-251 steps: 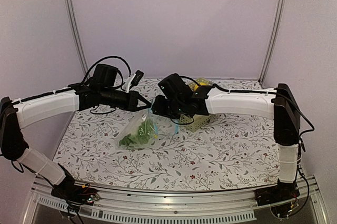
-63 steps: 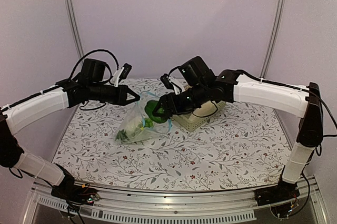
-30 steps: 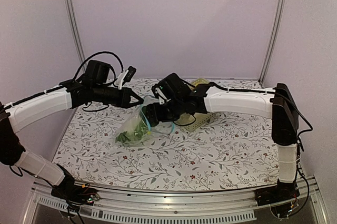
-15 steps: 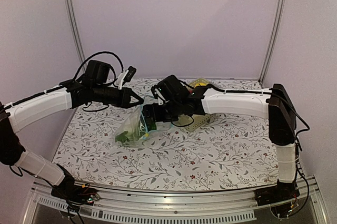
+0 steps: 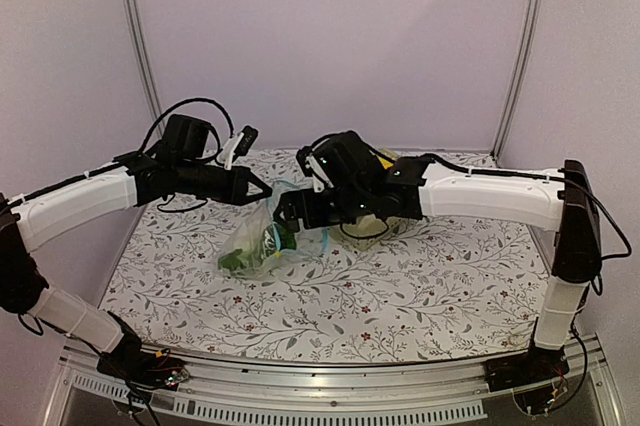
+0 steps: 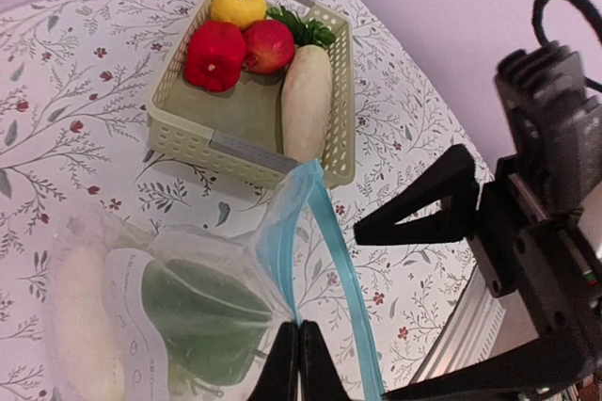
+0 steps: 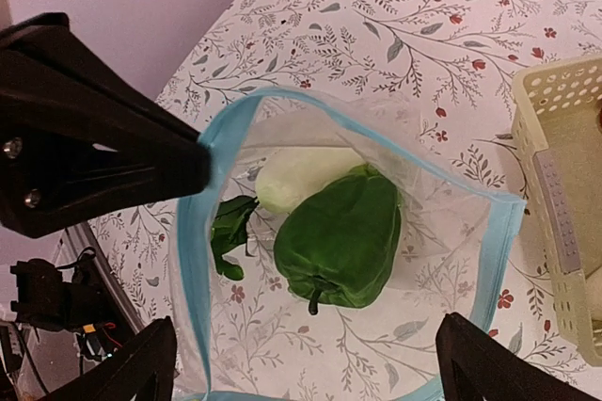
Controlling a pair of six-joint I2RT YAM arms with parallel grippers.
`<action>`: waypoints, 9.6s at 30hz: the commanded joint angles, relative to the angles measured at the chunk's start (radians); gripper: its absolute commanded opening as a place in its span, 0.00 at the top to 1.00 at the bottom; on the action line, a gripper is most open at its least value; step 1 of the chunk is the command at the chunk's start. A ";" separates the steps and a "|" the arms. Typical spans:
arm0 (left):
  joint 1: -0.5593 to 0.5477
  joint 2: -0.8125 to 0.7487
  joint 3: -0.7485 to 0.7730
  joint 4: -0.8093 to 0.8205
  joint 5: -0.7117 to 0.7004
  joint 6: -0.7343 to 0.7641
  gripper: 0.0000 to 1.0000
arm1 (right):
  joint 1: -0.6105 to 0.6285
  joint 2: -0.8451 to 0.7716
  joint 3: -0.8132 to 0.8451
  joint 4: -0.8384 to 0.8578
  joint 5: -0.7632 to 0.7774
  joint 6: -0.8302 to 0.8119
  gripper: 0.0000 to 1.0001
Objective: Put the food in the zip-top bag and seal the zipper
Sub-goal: Place the fake vegetable in the zipper food storage bag, then pick up the fake vegetable from the bin, then place the fake vegetable in the zipper food storage bag, then pick up the fake fruit from the bin, then place the fake fruit in the zipper food storage bag.
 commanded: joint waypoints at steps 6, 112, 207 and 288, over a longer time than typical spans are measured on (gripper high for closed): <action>0.018 -0.009 -0.006 0.002 -0.050 -0.009 1.00 | 0.004 -0.212 -0.092 -0.075 0.102 -0.025 0.03; 0.020 -0.048 -0.011 0.001 -0.063 0.006 1.00 | -0.476 -0.140 -0.177 -0.291 0.159 -0.067 0.43; 0.014 -0.045 -0.017 0.022 -0.027 0.008 1.00 | -0.410 0.244 0.069 -0.284 0.160 -0.087 0.31; -0.019 -0.049 -0.020 0.046 0.026 0.026 1.00 | -0.051 0.030 0.040 0.021 -0.254 -0.152 0.40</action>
